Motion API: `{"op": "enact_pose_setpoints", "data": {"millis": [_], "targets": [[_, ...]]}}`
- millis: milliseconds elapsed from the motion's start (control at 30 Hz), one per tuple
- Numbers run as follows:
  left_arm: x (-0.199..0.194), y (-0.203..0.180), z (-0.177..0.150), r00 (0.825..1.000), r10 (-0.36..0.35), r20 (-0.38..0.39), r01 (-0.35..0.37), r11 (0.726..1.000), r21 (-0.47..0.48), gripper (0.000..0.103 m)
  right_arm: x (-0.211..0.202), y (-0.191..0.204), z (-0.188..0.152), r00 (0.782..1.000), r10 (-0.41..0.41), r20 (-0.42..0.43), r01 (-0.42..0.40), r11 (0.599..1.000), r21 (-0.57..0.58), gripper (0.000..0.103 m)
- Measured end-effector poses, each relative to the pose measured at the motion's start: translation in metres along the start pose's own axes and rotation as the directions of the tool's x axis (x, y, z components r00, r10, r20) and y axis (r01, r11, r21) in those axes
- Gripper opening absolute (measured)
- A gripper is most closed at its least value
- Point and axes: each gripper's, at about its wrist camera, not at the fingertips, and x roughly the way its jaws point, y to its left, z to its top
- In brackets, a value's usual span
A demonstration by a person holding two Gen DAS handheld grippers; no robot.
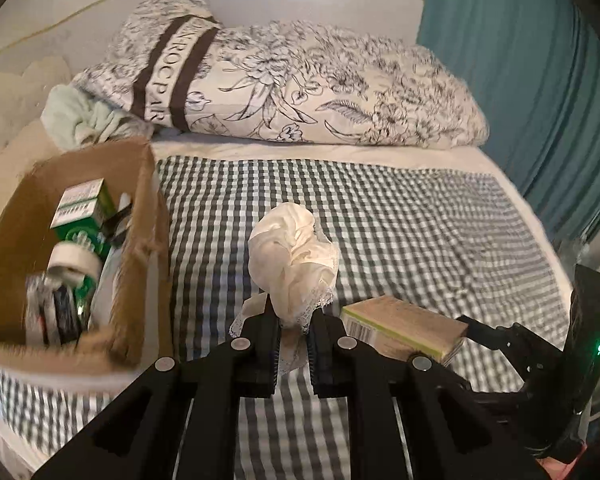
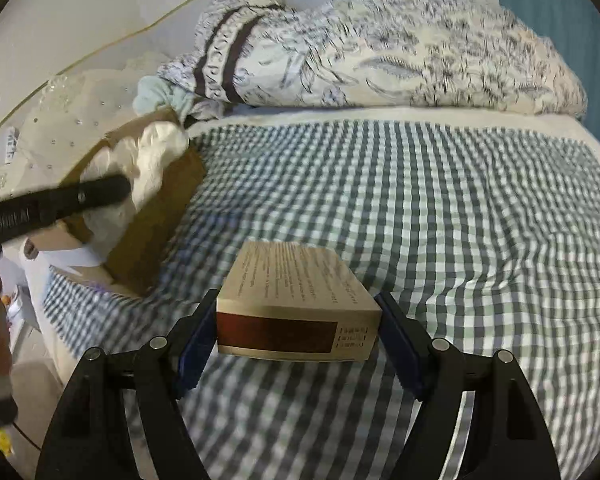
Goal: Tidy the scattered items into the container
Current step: 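Carry the tissue and matchbox up over the cardboard box, then open both tools to drop the tissue and matchbox into the box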
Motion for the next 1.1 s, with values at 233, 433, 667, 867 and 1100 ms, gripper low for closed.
{"op": "enact_pose_setpoints", "data": {"millis": [233,433,667,867,1100], "targets": [[-0.051,0.021,-0.011,0.997,0.031,0.068,-0.028,0.999,-0.042,0.011,-0.052,0.038,0.007,0.997,0.005,0.076,0.000,0.998,-0.066,0.075],[-0.082,0.045,-0.007,0.991,0.064,0.115,-0.055,0.995,-0.080,0.011,-0.075,0.071,0.027,0.992,0.034,0.124,-0.020,0.993,-0.117,0.075],[-0.095,0.099,0.003,0.982,0.123,0.140,-0.097,0.979,-0.177,0.011,-0.082,0.125,0.071,0.975,0.129,0.181,-0.090,0.974,-0.208,0.075],[-0.084,0.150,0.006,0.979,0.170,0.112,-0.141,0.963,-0.230,0.011,-0.051,0.179,0.121,0.957,0.212,0.197,-0.160,0.955,-0.249,0.075],[-0.050,0.193,0.005,0.981,0.185,0.064,-0.162,0.952,-0.258,0.011,0.018,0.224,0.157,0.958,0.253,0.135,-0.215,0.944,-0.249,0.075]]}}
